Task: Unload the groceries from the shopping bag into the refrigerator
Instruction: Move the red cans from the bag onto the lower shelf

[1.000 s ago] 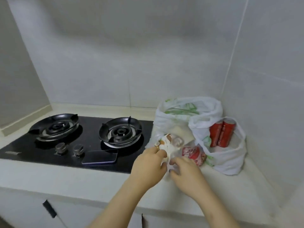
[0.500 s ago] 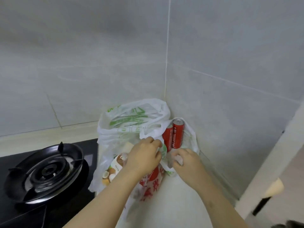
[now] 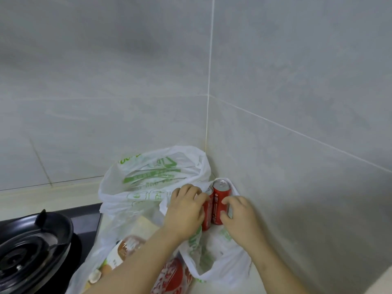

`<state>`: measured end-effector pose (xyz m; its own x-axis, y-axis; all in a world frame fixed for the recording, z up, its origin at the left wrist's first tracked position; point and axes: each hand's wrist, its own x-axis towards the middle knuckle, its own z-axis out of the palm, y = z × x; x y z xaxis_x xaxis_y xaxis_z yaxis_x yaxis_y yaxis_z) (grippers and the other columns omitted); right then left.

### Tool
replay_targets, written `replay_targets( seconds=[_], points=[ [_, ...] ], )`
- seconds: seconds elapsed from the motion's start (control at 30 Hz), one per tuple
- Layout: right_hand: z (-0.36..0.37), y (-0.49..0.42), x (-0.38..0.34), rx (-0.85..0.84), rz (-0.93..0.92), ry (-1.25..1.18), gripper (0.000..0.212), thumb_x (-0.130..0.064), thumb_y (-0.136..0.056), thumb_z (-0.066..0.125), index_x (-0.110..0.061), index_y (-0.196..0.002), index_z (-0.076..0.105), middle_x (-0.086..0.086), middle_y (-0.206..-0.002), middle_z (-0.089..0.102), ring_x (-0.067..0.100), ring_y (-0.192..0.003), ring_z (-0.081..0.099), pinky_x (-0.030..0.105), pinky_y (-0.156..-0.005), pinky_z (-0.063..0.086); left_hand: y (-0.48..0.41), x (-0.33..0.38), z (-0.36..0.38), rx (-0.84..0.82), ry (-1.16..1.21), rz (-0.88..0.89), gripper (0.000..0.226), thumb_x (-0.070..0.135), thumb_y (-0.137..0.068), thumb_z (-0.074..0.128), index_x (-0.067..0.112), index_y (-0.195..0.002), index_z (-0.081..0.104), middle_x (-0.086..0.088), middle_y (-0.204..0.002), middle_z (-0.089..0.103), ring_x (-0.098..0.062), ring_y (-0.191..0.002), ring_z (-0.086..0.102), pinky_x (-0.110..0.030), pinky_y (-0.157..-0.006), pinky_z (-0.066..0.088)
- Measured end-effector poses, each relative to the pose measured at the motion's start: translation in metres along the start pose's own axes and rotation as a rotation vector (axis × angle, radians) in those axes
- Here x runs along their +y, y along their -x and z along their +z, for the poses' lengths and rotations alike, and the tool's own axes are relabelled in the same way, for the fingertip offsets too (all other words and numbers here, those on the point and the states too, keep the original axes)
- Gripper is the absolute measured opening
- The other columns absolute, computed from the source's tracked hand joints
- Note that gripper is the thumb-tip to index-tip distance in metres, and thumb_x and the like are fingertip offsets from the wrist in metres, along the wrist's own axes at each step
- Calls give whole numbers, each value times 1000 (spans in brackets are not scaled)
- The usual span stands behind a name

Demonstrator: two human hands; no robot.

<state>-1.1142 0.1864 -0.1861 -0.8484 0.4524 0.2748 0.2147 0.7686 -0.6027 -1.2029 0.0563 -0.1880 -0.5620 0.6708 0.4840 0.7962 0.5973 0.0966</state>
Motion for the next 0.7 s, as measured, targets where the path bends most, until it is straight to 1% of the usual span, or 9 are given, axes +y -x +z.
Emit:
replay_targets(
  seconds=[0.1, 0.2, 0.3, 0.4, 0.47, 0.53, 0.6, 0.63, 0.7],
  points=[
    [5, -18, 5, -11, -50, 70, 39, -16, -85, 54, -18, -124, 55, -1, -126, 51, 18, -117, 47, 24, -96, 37, -11, -2, 15, -8, -26, 50, 40, 28, -65, 37, 25, -91, 67, 9, -87, 62, -14, -91, 50, -33, -79, 46],
    [11, -30, 9, -25, -115, 168, 48, -20, -87, 49, -24, -135, 44, -7, -137, 43, 13, -124, 42, 21, -99, 32, -16, -6, 25, -62, -44, 91, 41, 29, -67, 39, 25, -101, 62, 10, -96, 63, -14, -104, 46, -42, -83, 51],
    [17, -38, 15, -76, -110, 231, 52, -24, -90, 45, -24, -141, 34, -7, -149, 31, 12, -134, 34, 23, -105, 29, -21, -7, 30, -110, -67, 82, 43, 31, -68, 38, 26, -104, 61, 11, -103, 64, -17, -111, 57, -49, -84, 52],
    [20, -43, 22, -132, -99, 271, 58, -27, -93, 41, -23, -147, 21, -7, -156, 15, 10, -142, 20, 24, -112, 21, -24, -7, 34, -126, -55, 51, 45, 33, -69, 36, 25, -102, 66, 11, -104, 65, -18, -107, 64, -52, -81, 53],
    [21, -45, 25, -148, -104, 277, 60, -28, -94, 40, -22, -149, 17, -7, -158, 10, 9, -143, 15, 23, -115, 16, -27, -6, 34, -122, -59, 31, 44, 33, -69, 36, 25, -100, 66, 11, -102, 66, -18, -105, 65, -52, -79, 53],
    [23, -45, 27, -160, -104, 280, 62, -28, -94, 41, -22, -150, 15, -7, -158, 10, 9, -144, 14, 22, -115, 14, -28, -5, 35, -137, -85, 2, 43, 34, -70, 37, 25, -99, 67, 10, -101, 66, -19, -104, 65, -52, -78, 53],
    [25, -46, 29, -151, -92, 281, 62, -28, -93, 42, -22, -149, 18, -7, -157, 13, 9, -143, 17, 23, -114, 17, -28, -6, 36, -189, -102, -28, 46, 36, -69, 36, 25, -99, 68, 10, -101, 67, -20, -103, 66, -53, -77, 52],
    [26, -47, 30, -136, -88, 277, 61, -28, -92, 44, -21, -148, 22, -7, -156, 17, 10, -142, 21, 23, -113, 20, -28, -6, 37, -211, -106, -40, 47, 36, -68, 35, 26, -98, 69, 10, -100, 67, -20, -102, 66, -53, -77, 52],
    [26, -48, 30, -99, -88, 263, 53, -28, -89, 46, -20, -140, 37, -6, -149, 35, 14, -134, 35, 25, -108, 30, -27, -7, 36, -224, -106, -52, 49, 36, -67, 34, 26, -97, 71, 10, -99, 68, -20, -100, 67, -53, -76, 53]
  ],
)
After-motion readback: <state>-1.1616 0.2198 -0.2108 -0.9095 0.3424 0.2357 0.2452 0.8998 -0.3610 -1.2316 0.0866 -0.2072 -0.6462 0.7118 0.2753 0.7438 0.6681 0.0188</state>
